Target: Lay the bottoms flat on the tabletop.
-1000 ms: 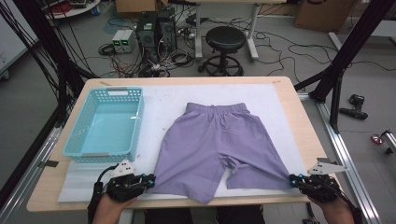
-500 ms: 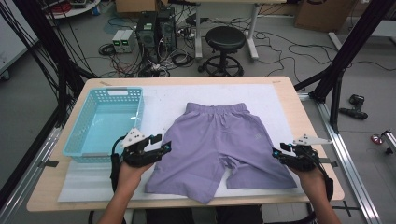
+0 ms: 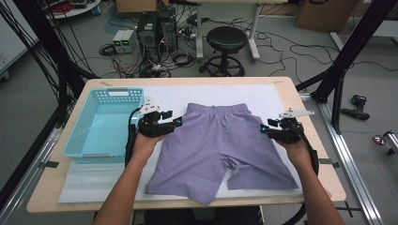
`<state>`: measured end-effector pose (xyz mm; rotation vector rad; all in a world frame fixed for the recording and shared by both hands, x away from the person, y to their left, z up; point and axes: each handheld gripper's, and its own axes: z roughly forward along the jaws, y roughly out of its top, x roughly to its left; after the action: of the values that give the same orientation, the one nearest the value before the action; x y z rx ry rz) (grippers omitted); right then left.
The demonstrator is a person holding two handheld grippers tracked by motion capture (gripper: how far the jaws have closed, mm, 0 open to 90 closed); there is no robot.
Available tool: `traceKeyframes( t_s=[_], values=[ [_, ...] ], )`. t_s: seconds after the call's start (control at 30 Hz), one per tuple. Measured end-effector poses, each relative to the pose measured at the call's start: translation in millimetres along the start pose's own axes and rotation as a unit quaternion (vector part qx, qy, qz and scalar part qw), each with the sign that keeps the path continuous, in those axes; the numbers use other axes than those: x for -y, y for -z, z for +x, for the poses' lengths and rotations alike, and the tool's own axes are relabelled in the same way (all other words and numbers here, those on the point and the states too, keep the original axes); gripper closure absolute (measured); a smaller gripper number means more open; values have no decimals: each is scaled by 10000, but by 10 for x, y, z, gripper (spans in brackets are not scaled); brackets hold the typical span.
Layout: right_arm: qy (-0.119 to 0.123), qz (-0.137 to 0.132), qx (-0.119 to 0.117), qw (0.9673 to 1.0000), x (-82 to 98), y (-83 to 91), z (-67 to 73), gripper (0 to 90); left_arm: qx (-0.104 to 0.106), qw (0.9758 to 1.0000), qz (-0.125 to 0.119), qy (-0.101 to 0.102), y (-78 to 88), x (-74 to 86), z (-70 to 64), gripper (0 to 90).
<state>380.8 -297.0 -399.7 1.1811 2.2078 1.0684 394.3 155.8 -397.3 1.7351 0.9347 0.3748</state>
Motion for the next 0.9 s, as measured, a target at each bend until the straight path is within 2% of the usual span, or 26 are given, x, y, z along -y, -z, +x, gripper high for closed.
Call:
traceKeyframes(
  t_s=[0.1, 0.17, 0.27, 0.33, 0.47, 0.53, 0.6, 0.7, 0.73, 0.77, 0.8, 0.83, 0.87, 0.9],
  values=[
    [72, 187, -59, 9998, -110, -202, -85, 650, -65, 9997, 240, 5, -194, -6, 97, 502],
    [114, 318, -76, 9994, -184, -345, -131, 655, -134, 9992, 376, 38, -309, -9, 164, 522],
    [136, 480, -128, 9987, -281, -559, -154, 594, -216, 9984, 497, 160, -457, -26, 254, 521],
    [125, 559, -185, 9982, -310, -648, -163, 592, -274, 9983, 470, 224, -530, -24, 306, 518],
    [105, 501, -183, 9985, -345, -786, -217, 525, -360, 9970, 601, 320, -648, -10, 363, 496],
    [37, 495, -158, 9986, -324, -841, -264, 522, -451, 9957, 746, 300, -709, 11, 377, 487],
    [-13, 597, -130, 9981, -290, -901, -302, 530, -521, 9937, 945, 297, -782, 52, 393, 486],
    [9, 772, -110, 9970, -251, -979, -313, 643, -663, 9884, 1344, 263, -882, 140, 410, 505],
    [51, 827, -102, 9965, -242, -1001, -314, 683, -747, 9856, 1501, 207, -917, 177, 398, 543],
    [27, 924, -118, 9956, -223, -1040, -313, 709, -862, 9853, 1471, 113, -926, 178, 376, 586],
    [17, 858, -134, 9962, -216, -1049, -315, 735, -992, 9831, 1536, -43, -925, 169, 369, 650],
    [-1, 821, -149, 9965, -217, -1060, -320, 777, -971, 9833, 1537, -34, -913, 154, 393, 758],
    [73, 821, -214, 9964, -225, -1068, -320, 872, -995, 9832, 1528, 32, -912, 144, 406, 874],
    [152, 848, -226, 9960, -238, -1073, -312, 883, -1025, 9834, 1496, 41, -908, 121, 420, 880]
  ],
)
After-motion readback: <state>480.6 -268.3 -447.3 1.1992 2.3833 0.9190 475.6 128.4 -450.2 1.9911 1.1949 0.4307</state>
